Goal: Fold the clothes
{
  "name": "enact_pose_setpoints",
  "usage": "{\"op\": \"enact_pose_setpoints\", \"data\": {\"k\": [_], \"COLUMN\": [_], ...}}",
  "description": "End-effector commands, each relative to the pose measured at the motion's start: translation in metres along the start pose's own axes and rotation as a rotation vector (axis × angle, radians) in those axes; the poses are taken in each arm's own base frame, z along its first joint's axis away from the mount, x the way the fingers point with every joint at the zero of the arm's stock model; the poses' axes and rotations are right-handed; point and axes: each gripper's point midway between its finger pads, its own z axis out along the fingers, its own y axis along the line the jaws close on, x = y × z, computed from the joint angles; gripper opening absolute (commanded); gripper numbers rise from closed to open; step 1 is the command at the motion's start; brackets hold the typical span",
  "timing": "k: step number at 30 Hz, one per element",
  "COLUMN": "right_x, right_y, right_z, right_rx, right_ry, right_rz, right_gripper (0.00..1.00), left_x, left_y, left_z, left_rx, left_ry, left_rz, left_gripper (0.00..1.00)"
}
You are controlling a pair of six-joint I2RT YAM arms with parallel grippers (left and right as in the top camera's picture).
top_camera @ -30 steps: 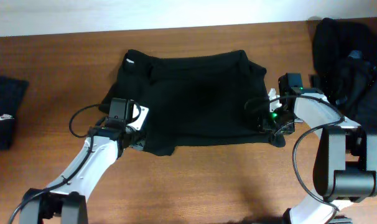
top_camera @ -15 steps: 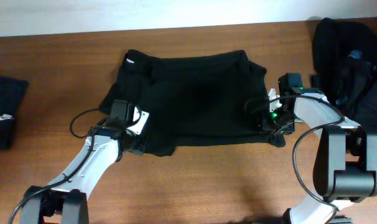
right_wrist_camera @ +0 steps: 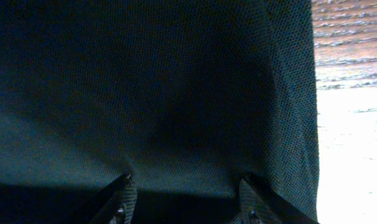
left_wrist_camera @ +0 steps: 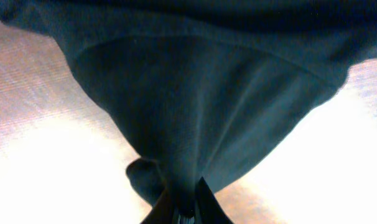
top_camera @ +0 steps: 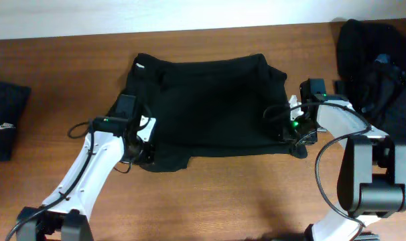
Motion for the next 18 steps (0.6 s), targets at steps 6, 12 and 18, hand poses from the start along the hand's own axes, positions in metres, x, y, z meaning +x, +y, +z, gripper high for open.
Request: {"op": "enact_pose_setpoints", "data": {"k": [6,12,18], "right_x": [0.002,0.002,0.002], "right_y": [-0.002,-0.002,-0.002], "right_z": [0.004,0.004,0.004], "right_rx": [-0.006,-0.006,-0.006], "right_ry": [0.006,0.007,0.007], "right_rz": [0.006,0.006,0.006], "right_gripper": [0.59,0.59,0.59], "left_x": [0.014,0.028,0.048], "left_y": [-0.009,-0.019,-0.046], "left_z": [-0.004,-0.007,-0.015], "left_rx": [0.047,0.096,0.239], "left_ry": [0.064,0.133,0.238], "left_rz": [-0.092,-0.230,-0.266], "left_gripper": [0.08,0.07,0.07]}}
